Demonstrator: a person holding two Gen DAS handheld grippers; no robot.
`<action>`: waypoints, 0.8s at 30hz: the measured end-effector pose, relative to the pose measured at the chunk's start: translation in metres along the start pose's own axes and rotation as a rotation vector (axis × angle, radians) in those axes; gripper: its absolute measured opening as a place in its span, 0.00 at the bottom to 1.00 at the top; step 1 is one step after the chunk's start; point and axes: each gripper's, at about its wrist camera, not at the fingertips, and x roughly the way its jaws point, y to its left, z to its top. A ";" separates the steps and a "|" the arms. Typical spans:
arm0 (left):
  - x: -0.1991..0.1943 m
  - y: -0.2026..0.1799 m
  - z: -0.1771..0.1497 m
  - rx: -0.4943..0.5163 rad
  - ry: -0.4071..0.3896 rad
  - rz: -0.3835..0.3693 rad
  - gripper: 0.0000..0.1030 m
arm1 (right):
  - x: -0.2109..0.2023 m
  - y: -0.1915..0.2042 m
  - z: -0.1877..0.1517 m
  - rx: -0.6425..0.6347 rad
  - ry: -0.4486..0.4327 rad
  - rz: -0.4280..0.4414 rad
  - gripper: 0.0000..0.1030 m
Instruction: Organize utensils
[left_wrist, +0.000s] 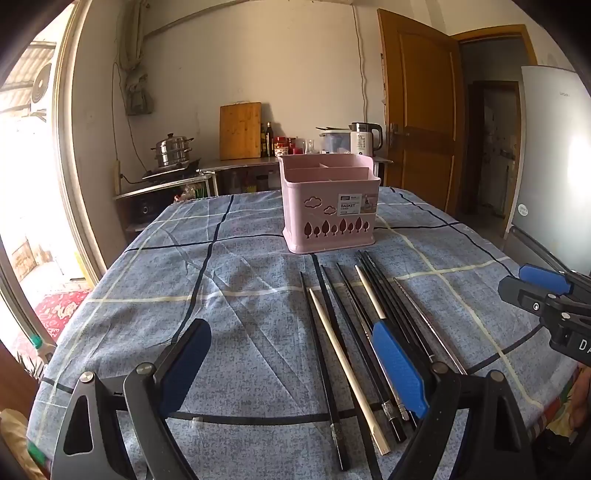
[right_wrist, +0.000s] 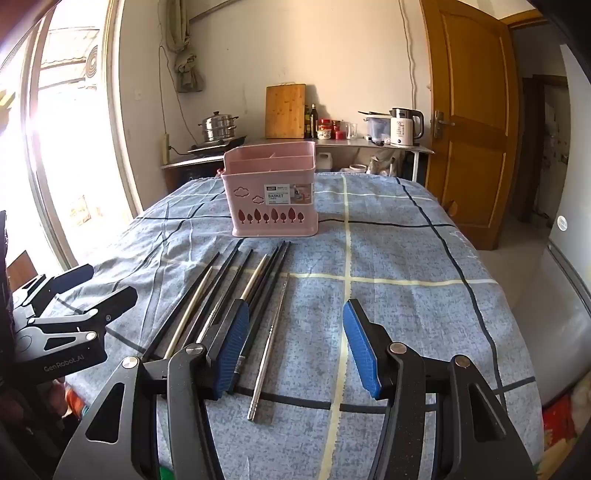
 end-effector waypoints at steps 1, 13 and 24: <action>-0.001 -0.001 0.000 0.006 -0.001 0.000 0.87 | 0.000 0.000 0.000 0.000 0.000 0.000 0.53; -0.005 -0.011 -0.001 0.001 -0.010 0.003 0.87 | -0.004 0.005 0.003 -0.012 0.011 -0.011 0.53; -0.003 -0.001 0.000 -0.004 -0.004 -0.008 0.87 | -0.003 0.003 0.001 -0.011 0.008 -0.011 0.53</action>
